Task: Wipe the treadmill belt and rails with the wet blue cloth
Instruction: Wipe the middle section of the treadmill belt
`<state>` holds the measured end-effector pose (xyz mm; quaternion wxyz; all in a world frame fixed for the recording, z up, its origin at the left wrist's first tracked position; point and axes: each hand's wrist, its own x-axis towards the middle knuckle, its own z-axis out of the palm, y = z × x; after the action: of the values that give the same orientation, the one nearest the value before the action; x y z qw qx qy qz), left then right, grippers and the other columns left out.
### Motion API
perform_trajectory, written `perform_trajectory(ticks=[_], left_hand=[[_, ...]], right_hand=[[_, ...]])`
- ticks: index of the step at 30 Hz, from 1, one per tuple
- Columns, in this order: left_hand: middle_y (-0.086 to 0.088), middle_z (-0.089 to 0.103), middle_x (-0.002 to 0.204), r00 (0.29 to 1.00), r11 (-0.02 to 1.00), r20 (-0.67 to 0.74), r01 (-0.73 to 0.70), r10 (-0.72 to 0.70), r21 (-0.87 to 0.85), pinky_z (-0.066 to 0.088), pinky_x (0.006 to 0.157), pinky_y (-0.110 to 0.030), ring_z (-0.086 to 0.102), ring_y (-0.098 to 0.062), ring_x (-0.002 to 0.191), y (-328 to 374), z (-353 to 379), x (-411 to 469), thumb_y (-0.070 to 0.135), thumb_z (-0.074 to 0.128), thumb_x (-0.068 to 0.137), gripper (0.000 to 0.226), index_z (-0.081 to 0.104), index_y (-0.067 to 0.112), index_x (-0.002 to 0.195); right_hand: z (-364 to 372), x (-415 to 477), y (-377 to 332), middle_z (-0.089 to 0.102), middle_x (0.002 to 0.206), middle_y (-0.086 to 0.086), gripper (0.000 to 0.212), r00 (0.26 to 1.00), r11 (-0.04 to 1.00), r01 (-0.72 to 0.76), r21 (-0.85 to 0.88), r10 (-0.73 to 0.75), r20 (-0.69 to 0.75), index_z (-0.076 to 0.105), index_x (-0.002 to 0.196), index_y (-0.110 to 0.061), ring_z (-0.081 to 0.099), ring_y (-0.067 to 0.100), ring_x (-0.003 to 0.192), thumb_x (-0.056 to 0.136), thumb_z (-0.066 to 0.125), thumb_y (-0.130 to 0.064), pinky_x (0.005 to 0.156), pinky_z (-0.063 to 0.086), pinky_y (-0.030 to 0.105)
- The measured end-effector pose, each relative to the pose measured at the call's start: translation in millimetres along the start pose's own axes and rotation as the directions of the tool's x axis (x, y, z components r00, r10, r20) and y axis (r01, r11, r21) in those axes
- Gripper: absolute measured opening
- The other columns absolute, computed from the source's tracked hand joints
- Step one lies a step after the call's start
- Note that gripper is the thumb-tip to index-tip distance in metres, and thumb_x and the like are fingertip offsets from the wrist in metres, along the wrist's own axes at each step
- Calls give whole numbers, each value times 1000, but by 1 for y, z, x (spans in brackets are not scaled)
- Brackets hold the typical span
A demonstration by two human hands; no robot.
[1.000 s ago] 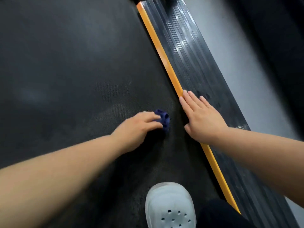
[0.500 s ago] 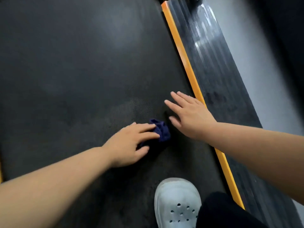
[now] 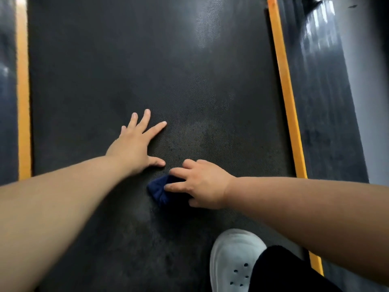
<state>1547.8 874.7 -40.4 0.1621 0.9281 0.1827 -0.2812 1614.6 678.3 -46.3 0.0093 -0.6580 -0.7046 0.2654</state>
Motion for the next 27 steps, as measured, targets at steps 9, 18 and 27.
perform_trajectory(ticks=[9,18,27], left_hand=[[8,-19,157,1000,998,-1,-3,2,-64,10,115,-49,-11,-31,144,1,-5,-2,55,74,68,105,6,46,148],[6,-18,158,998,998,-40,-49,47,-49,10,115,-50,-12,-28,145,-7,2,0,57,72,69,104,4,47,147],[-4,-15,158,974,973,-69,208,-216,-103,15,113,-60,-12,-31,145,-82,6,-39,63,73,63,111,-7,59,139]], right_hand=[[-36,-41,122,44,133,17,48,649,724,-684,95,663,-373,53,127,-10,42,40,109,82,58,-25,91,46,48],[-3,-23,59,65,106,5,34,893,957,-263,-126,192,-407,68,105,-18,58,32,83,81,47,-30,64,47,37],[-11,-2,51,57,121,16,35,781,884,-456,101,452,-431,65,110,-3,51,41,95,76,67,-11,77,52,49]])
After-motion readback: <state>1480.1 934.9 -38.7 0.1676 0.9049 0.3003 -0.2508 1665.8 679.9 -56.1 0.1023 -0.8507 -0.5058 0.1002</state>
